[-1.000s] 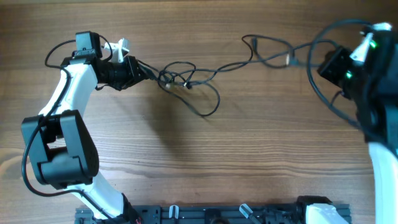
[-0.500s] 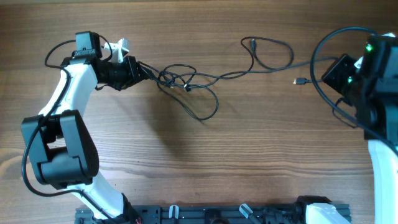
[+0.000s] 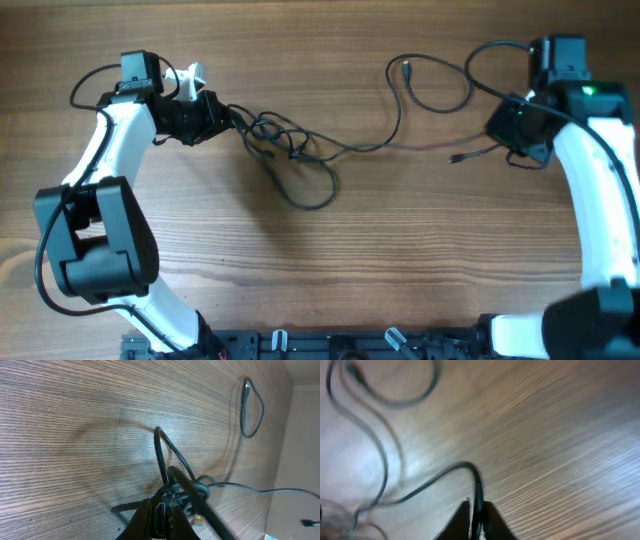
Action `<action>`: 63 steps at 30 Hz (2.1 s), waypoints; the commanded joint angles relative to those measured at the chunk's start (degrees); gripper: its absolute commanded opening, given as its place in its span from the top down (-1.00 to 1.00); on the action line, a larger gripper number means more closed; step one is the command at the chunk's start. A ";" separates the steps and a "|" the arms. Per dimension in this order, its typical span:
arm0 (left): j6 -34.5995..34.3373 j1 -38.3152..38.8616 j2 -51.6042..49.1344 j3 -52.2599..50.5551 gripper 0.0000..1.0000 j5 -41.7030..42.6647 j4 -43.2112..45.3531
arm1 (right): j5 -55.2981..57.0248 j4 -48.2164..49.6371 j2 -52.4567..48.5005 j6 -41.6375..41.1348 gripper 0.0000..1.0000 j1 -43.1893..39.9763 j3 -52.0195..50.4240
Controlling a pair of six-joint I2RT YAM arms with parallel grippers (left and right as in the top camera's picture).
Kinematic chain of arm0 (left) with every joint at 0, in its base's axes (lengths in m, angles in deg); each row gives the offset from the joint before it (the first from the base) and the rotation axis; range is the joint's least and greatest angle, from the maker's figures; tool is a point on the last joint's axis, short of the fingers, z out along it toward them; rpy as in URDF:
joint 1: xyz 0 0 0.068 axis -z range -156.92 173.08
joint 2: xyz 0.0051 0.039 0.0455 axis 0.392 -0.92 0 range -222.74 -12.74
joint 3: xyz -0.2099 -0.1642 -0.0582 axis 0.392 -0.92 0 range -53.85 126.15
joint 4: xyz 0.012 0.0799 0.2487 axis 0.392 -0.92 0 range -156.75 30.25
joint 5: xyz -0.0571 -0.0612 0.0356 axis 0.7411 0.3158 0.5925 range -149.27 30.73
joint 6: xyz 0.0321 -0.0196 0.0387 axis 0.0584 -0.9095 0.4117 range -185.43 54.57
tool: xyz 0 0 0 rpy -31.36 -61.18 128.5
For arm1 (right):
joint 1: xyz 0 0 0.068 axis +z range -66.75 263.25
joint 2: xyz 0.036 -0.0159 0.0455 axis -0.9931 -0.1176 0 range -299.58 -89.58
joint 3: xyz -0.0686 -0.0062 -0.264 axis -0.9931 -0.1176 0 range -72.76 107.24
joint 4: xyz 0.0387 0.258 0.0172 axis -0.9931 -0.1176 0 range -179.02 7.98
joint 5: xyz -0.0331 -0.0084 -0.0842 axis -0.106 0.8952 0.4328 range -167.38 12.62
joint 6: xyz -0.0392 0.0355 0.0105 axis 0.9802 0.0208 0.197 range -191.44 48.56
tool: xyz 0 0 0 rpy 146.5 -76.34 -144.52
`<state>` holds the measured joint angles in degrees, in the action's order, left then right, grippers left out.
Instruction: Untangle cables
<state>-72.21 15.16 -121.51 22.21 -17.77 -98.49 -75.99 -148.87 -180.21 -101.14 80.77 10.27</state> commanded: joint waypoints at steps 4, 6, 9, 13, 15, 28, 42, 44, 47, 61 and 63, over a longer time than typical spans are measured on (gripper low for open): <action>-0.13 -0.55 0.22 0.72 0.92 -0.26 0.17 | -11.91 -1.22 -7.65 7.67 0.31 0.26 1.22; -0.15 -0.55 0.22 0.72 0.91 -0.26 0.17 | -12.20 -1.38 -9.03 7.65 0.10 0.87 1.22; -0.15 -0.55 0.22 0.72 0.92 -0.24 0.20 | -15.37 -1.07 -10.95 8.48 0.01 2.84 1.22; -0.15 -0.55 0.22 0.72 0.92 -0.24 0.20 | -16.98 0.74 -12.15 10.21 -0.08 6.82 1.05; -0.15 -0.55 0.22 0.72 0.88 -0.24 0.17 | -17.05 2.43 -12.20 10.21 -0.15 9.03 0.85; -0.15 -0.55 0.22 0.72 0.87 -0.24 0.17 | -29.16 18.71 -12.26 18.23 -0.48 25.81 0.85; -0.15 -0.55 0.22 0.72 0.85 -0.24 0.17 | -29.73 32.79 -17.14 20.33 -0.47 38.47 0.85; -0.15 -0.55 0.22 0.72 0.85 -0.24 0.17 | -29.62 35.87 -19.04 18.58 -0.47 39.28 0.85; -0.15 -0.55 0.22 0.72 0.85 -0.24 0.20 | -29.27 39.82 -21.59 16.20 -0.47 39.82 0.85; -0.15 -0.55 0.22 0.72 0.82 -0.24 0.20 | -9.75 54.16 -25.44 4.35 0.91 39.23 0.85; -0.15 -0.55 0.22 0.72 0.82 -0.24 0.20 | -9.64 56.04 -25.44 2.56 0.91 39.15 0.85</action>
<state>-72.21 15.07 -121.51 22.21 -18.12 -98.30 -90.85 -95.08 -205.13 -93.46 120.44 10.33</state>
